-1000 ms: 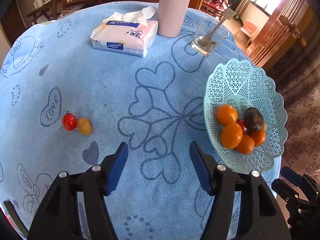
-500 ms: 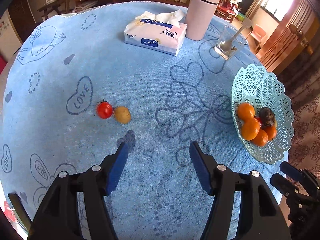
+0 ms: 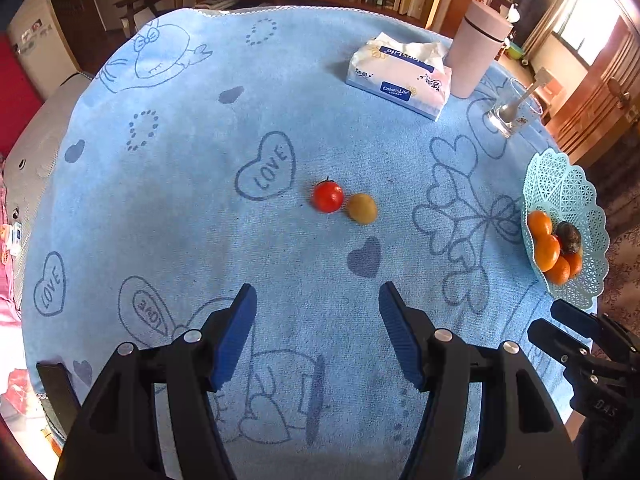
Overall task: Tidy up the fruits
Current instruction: 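Move the left gripper back over the red tomato and yellow fruit, then close the right gripper on the remaining small yellow fruit, then grasp the red tomato with the left gripper while the right gripper holds the yellow fruit, then carry the yellow fruit toward the basket with the right gripper while the left gripper holds the tomato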
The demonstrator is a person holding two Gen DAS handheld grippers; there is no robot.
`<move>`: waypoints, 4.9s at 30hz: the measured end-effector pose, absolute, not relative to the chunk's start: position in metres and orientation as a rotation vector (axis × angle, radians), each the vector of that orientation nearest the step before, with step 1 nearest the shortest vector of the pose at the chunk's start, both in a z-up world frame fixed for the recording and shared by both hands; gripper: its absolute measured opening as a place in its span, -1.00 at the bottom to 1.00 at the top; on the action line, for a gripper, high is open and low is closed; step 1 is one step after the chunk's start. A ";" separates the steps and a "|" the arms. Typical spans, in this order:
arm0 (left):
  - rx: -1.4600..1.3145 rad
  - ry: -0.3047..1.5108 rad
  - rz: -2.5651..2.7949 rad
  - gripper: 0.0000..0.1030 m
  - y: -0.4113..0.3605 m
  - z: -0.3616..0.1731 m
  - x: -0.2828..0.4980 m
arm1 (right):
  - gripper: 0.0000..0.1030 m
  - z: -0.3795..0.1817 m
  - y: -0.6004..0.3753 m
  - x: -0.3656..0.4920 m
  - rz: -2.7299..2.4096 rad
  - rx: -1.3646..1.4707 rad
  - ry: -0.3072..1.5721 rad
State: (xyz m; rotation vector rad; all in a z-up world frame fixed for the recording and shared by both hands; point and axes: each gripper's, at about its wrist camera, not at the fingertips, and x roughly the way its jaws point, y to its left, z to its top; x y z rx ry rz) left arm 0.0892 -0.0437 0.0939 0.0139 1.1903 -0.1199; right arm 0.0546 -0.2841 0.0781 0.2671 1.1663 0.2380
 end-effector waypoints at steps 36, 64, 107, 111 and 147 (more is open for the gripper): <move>-0.118 1.255 0.094 0.24 0.127 0.068 0.075 | -0.17 0.020 -0.148 0.187 0.296 0.045 1.199; -0.004 1.248 -0.162 0.24 -0.006 0.052 0.146 | -0.51 0.038 -0.210 0.086 0.251 0.210 1.257; 0.042 1.269 -0.250 -0.47 -0.034 0.054 0.121 | -0.51 0.052 -0.217 0.049 0.308 0.202 1.273; 0.016 1.281 -0.215 -0.47 -0.021 0.055 0.098 | -0.51 0.047 -0.211 0.045 0.339 0.196 1.299; -0.009 1.106 -0.221 -0.46 -0.038 0.123 0.042 | -0.51 0.123 -0.305 0.032 0.210 0.275 1.113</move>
